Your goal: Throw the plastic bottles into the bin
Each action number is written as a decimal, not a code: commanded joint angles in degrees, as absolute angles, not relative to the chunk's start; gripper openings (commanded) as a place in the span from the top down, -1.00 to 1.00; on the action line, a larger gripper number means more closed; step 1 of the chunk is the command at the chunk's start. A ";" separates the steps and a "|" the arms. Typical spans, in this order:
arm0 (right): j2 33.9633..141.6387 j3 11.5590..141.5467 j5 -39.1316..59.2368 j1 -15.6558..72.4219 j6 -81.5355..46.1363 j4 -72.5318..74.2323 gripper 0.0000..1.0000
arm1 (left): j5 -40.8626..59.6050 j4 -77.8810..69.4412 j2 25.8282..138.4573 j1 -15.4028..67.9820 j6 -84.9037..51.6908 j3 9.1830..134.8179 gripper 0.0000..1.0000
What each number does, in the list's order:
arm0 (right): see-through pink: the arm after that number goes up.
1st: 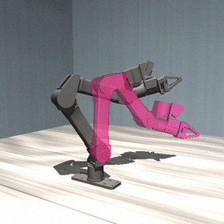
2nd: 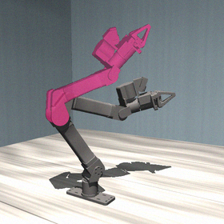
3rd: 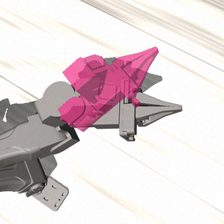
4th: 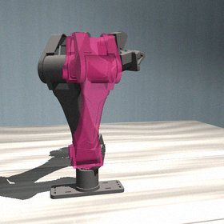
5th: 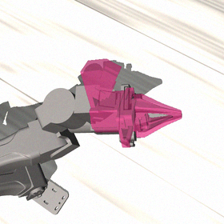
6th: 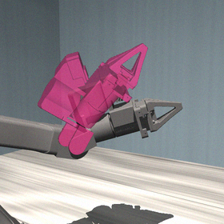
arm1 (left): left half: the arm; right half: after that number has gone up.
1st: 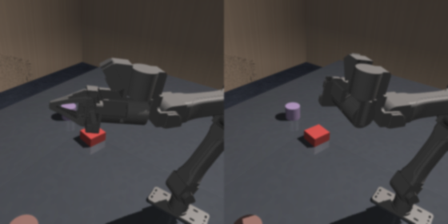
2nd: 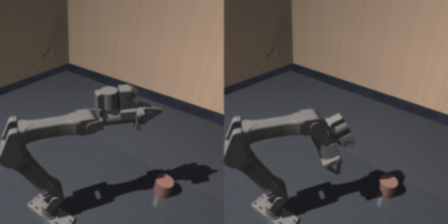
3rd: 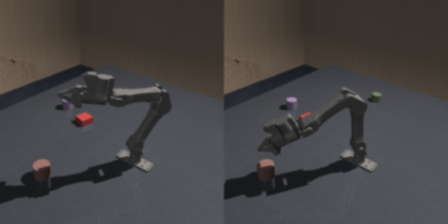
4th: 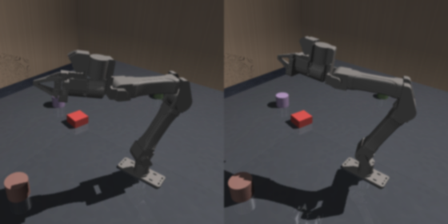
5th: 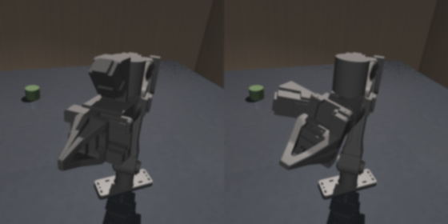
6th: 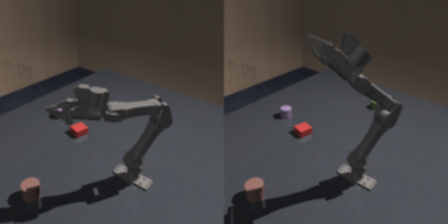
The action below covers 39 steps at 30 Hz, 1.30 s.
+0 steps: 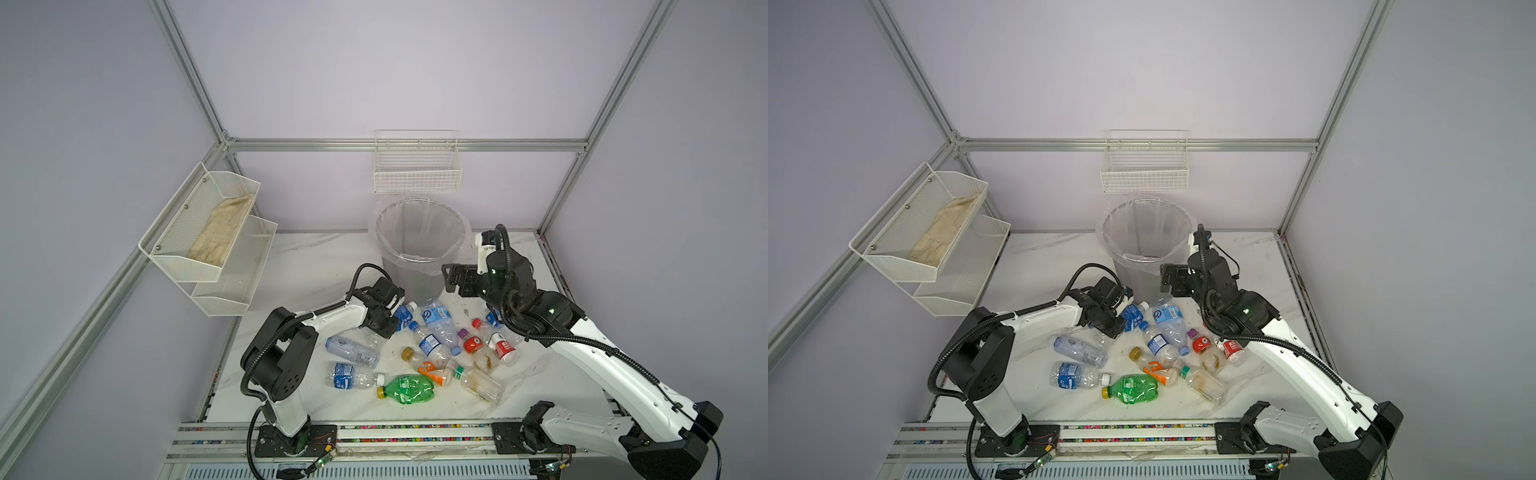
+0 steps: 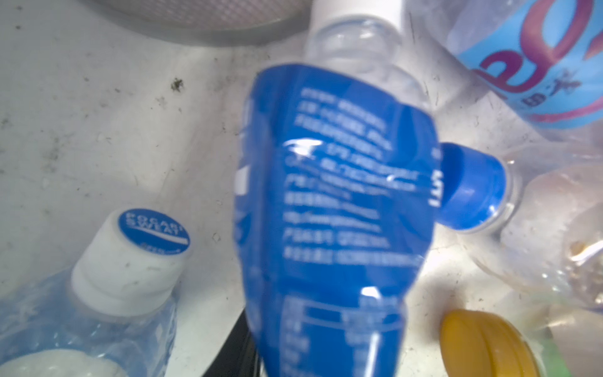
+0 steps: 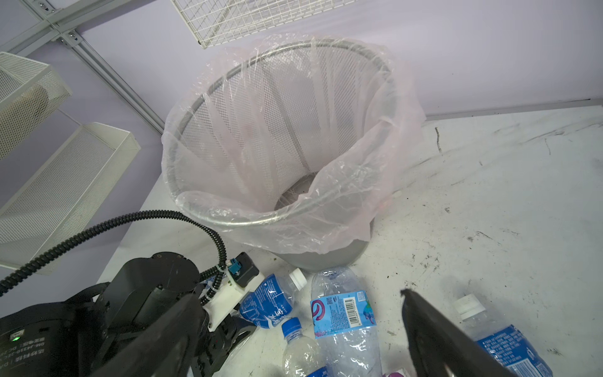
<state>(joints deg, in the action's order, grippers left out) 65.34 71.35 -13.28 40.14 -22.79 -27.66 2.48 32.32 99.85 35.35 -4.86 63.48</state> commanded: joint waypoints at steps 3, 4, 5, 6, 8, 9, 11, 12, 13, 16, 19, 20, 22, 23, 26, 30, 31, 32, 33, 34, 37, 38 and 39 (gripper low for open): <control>64.16 71.60 -14.63 40.25 -23.77 -27.33 -0.95 | 0.00 31.90 96.94 34.99 -4.67 66.53 0.48; 64.19 71.73 -14.59 40.18 -23.82 -27.42 -0.95 | -0.07 31.90 96.37 35.04 -4.66 66.38 0.49; 64.25 71.84 -14.72 40.18 -23.82 -27.42 -0.95 | -0.18 31.90 95.62 35.06 -4.67 66.29 0.49; 64.18 72.02 -14.76 40.21 -23.82 -27.51 -0.95 | -0.26 31.90 94.80 35.07 -4.60 66.12 0.50; 64.21 72.28 -14.92 40.19 -23.91 -27.51 -0.95 | -0.53 31.98 93.17 35.21 -4.49 65.71 0.49; 64.19 72.46 -14.96 40.20 -24.00 -27.59 -0.95 | -0.58 31.99 92.15 35.22 -4.45 65.53 0.50; 64.16 72.76 -15.25 40.18 -24.15 -27.54 -0.95 | -0.22 31.99 90.42 35.48 -4.45 65.10 0.50; 64.16 72.85 -15.37 40.22 -24.25 -27.60 -0.95 | -0.01 31.99 89.42 35.74 -4.48 64.81 0.50; 64.08 73.04 -15.47 40.17 -24.35 -27.60 -0.95 | 0.08 32.07 88.51 35.85 -4.48 64.55 0.50; 63.90 73.52 -15.97 40.17 -24.65 -27.86 -0.95 | 0.00 32.59 85.09 36.56 -5.13 63.68 0.50; 63.43 73.72 -16.65 40.24 -24.79 -27.95 -0.95 | -0.15 32.89 81.52 37.24 -5.62 62.49 0.50; 63.23 73.62 -16.93 40.19 -24.87 -27.95 -0.95 | -0.22 32.96 78.62 37.56 -5.71 62.23 0.50; 62.88 73.61 -17.33 40.22 -25.05 -27.86 -0.95 | -0.35 33.51 76.09 38.26 -5.83 62.05 0.50; 62.84 73.53 -17.47 40.20 -25.06 -27.86 -0.95 | -0.43 33.87 74.76 38.63 -6.03 62.03 0.50; 62.50 73.40 -17.66 40.21 -25.47 -27.93 -0.95 | -0.72 35.51 71.35 39.66 -6.76 62.13 0.50; 61.91 72.88 -17.92 40.18 -25.84 -27.86 -0.95 | -0.36 37.67 67.11 41.21 -7.20 61.87 0.49; 61.80 72.86 -18.00 40.18 -25.96 -27.85 -0.95 | -0.44 38.31 66.37 41.68 -7.25 61.93 0.49; 61.71 72.77 -18.10 40.17 -26.02 -27.87 -0.95 | -0.44 38.99 65.56 42.25 -7.38 62.01 0.49; 61.65 72.61 -18.11 40.17 -26.10 -27.86 -0.95 | -0.44 39.67 64.71 42.87 -7.38 62.12 0.49; 61.64 72.60 -18.17 40.22 -26.20 -27.86 -0.95 | -0.53 40.16 64.03 43.41 -7.38 62.22 0.49; 61.49 72.43 -18.35 40.19 -26.41 -27.69 -0.95 | -1.28 41.12 62.20 45.43 -7.18 63.23 0.49; 61.52 72.42 -18.41 40.17 -26.37 -27.60 -0.95 | -1.61 41.34 61.76 46.19 -6.99 64.11 0.49; 61.52 72.36 -18.45 40.17 -26.45 -27.60 -0.95 | -2.05 41.49 61.36 46.64 -6.86 65.08 0.50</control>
